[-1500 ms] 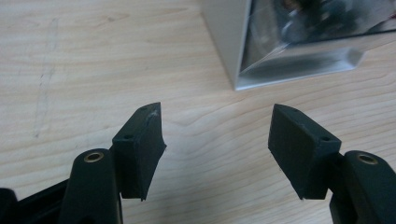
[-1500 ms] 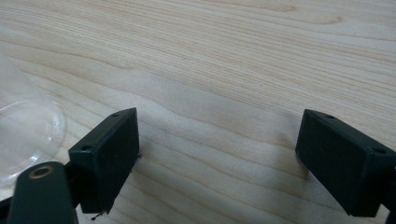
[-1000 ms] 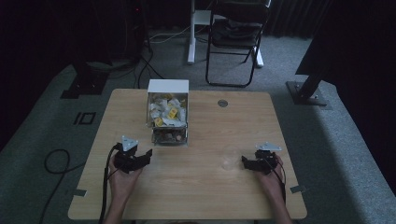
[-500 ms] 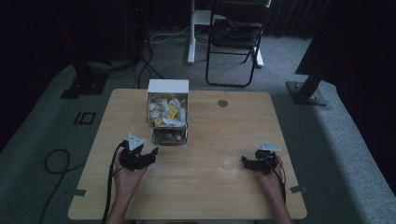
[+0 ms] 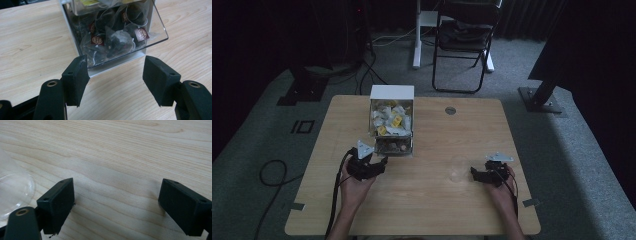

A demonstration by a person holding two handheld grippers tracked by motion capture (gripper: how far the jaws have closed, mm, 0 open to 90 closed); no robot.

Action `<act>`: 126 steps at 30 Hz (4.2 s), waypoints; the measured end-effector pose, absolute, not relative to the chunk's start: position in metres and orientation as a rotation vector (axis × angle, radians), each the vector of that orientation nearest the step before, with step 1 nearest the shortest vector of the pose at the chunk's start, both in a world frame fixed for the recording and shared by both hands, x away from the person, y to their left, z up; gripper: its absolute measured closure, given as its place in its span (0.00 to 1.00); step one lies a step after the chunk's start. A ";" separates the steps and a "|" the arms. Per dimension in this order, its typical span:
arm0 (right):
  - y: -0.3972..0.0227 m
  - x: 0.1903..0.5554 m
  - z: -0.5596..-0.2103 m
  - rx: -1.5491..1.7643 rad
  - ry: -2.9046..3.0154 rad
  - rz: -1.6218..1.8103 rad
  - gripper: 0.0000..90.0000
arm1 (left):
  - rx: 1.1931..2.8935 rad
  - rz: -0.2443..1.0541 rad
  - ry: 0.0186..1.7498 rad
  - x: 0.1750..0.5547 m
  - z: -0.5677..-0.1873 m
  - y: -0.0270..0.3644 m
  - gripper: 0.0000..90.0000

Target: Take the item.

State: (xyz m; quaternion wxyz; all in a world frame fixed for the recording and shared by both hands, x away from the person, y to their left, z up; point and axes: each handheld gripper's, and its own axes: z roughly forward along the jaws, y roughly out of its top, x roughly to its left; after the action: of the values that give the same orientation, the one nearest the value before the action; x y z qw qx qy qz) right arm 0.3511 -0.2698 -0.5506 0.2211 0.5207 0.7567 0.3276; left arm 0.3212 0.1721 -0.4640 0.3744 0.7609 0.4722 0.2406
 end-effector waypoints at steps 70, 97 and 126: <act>-0.270 0.351 -0.551 1.440 2.091 0.905 0.15 | 1.978 0.648 1.144 0.322 -0.475 0.140 0.61; -0.270 0.351 -0.551 1.440 2.092 0.905 0.15 | 2.002 0.633 1.194 0.330 -0.470 0.143 1.00; -0.270 0.351 -0.551 1.440 2.092 0.905 0.15 | 1.949 0.626 1.159 0.324 -0.450 0.146 1.00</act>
State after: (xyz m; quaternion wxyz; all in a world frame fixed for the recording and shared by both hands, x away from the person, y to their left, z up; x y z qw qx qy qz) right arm 0.3510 -0.2698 -0.5506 0.2210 0.5209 0.7567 0.3275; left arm 0.3243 0.1465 -0.4499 0.3843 0.7649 0.4548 0.2458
